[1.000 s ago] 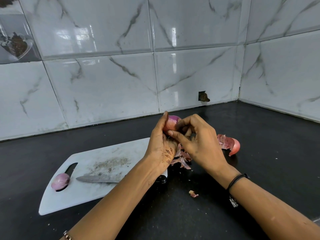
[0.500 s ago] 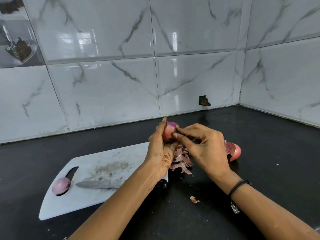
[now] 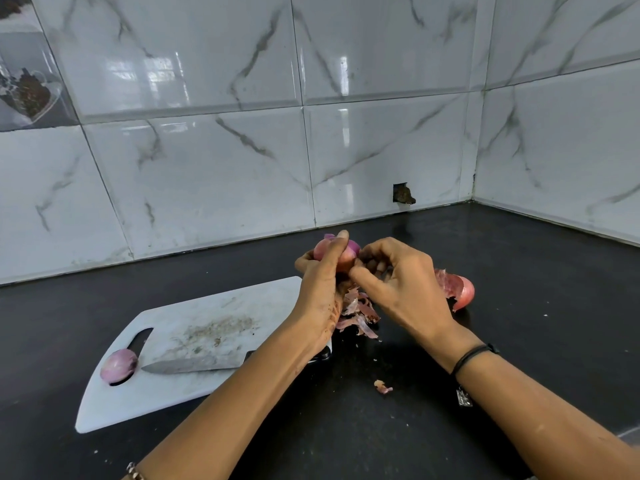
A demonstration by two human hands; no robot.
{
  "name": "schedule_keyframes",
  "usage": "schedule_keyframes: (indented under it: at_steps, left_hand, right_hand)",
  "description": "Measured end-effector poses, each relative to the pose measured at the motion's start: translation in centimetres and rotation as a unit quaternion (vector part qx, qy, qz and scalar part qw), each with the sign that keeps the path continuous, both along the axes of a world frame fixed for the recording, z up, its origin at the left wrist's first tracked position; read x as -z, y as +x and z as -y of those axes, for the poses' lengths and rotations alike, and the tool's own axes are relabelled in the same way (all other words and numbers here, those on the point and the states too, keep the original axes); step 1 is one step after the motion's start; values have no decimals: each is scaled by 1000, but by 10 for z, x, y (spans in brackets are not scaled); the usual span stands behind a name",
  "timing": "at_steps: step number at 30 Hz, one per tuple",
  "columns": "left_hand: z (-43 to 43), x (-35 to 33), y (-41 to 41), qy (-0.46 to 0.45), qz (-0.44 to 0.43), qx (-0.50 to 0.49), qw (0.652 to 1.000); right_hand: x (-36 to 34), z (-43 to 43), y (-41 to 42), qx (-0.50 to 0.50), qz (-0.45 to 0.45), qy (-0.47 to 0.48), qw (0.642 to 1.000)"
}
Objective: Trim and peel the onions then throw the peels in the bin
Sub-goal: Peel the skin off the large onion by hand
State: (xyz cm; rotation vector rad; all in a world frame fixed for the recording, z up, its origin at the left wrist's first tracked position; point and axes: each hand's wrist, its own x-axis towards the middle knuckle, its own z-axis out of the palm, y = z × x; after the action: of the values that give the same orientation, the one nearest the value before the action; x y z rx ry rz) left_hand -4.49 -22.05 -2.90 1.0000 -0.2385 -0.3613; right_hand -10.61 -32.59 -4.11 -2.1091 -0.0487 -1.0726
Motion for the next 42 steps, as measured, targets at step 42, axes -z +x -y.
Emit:
schedule_keyframes:
  at_steps: [42]
  left_hand:
    - [-24, -7, 19, 48, -21, 27, 998]
  right_hand:
    - [0, 5, 2, 18, 38, -79, 996]
